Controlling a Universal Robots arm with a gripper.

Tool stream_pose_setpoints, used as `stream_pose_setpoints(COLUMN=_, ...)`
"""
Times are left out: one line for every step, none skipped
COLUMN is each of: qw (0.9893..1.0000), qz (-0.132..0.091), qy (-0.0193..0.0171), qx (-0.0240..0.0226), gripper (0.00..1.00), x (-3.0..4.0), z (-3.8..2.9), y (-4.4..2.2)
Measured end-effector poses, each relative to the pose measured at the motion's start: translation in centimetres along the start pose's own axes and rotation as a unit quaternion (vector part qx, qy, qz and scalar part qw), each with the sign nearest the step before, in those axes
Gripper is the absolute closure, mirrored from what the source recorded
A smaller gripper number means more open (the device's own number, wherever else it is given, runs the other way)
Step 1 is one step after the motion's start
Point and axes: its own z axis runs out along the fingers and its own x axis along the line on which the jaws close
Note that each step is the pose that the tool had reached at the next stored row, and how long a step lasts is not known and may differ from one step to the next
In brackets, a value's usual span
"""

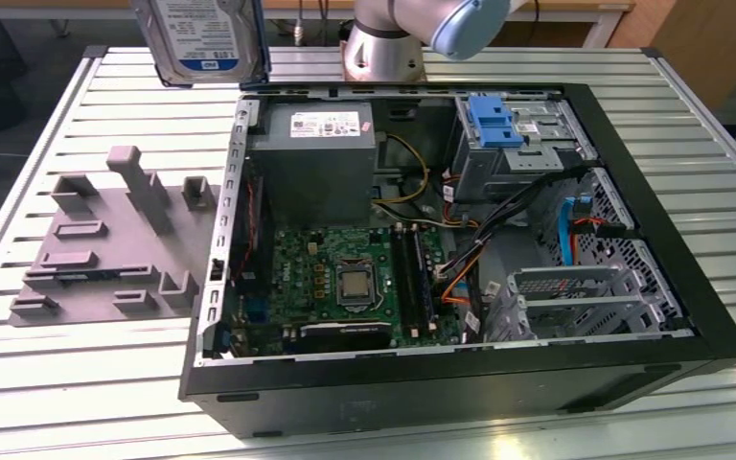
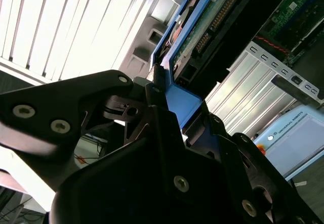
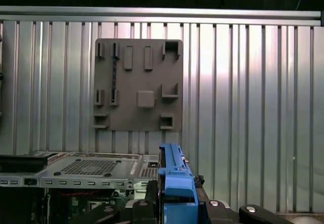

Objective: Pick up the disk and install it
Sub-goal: 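Pick up the disk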

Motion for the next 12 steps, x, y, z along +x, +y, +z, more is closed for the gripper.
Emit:
stream_pose_setpoints(qw=1.0, qz=0.0, qy=0.0, qx=0.0, gripper=0.64, x=0.0, z=0.0, y=-0.19)
stream_pose_setpoints(qw=1.0, qz=0.0, qy=0.0, qx=0.0, gripper=0.64, x=0.0, z=0.0, y=-0.36)
stream_pose_setpoints(qw=1.0, qz=0.0, qy=0.0, qx=0.0, gripper=0.64, x=0.0, z=0.0, y=-0.53)
stream_pose_setpoints(qw=1.0, qz=0.0, qy=0.0, qx=0.0, gripper=0.64, x=0.0, z=0.0, y=-0.73)
stream_pose_setpoints(qw=1.0, qz=0.0, qy=0.0, qx=0.0, gripper=0.64, x=0.0, z=0.0, y=-0.87)
stream_pose_setpoints(qw=1.0, qz=0.0, qy=0.0, qx=0.0, gripper=0.64, x=0.0, z=0.0, y=-0.94)
stream_pose_setpoints(qw=1.0, qz=0.0, qy=0.0, qx=0.0, gripper=0.64, x=0.0, z=-0.01, y=-0.97)
stream_pose_setpoints(qw=1.0, qz=0.0, qy=0.0, qx=0.0, gripper=0.64, x=0.02, z=-0.01, y=-0.99)
stream_pose_setpoints(qw=1.0, qz=0.0, qy=0.0, qx=0.0, gripper=0.64, x=0.04, z=0.0, y=-1.01)
stream_pose_setpoints(qw=1.0, qz=0.0, qy=0.0, qx=0.0, gripper=0.64, x=0.1, z=-0.01, y=-1.03)
stream_pose_setpoints(qw=1.0, qz=0.0, qy=0.0, qx=0.0, gripper=0.64, x=0.18, z=-0.01, y=-1.05)
stream_pose_setpoints(qw=1.0, qz=0.0, qy=0.0, qx=0.0, gripper=0.64, x=0.27, z=-0.01, y=-1.06)
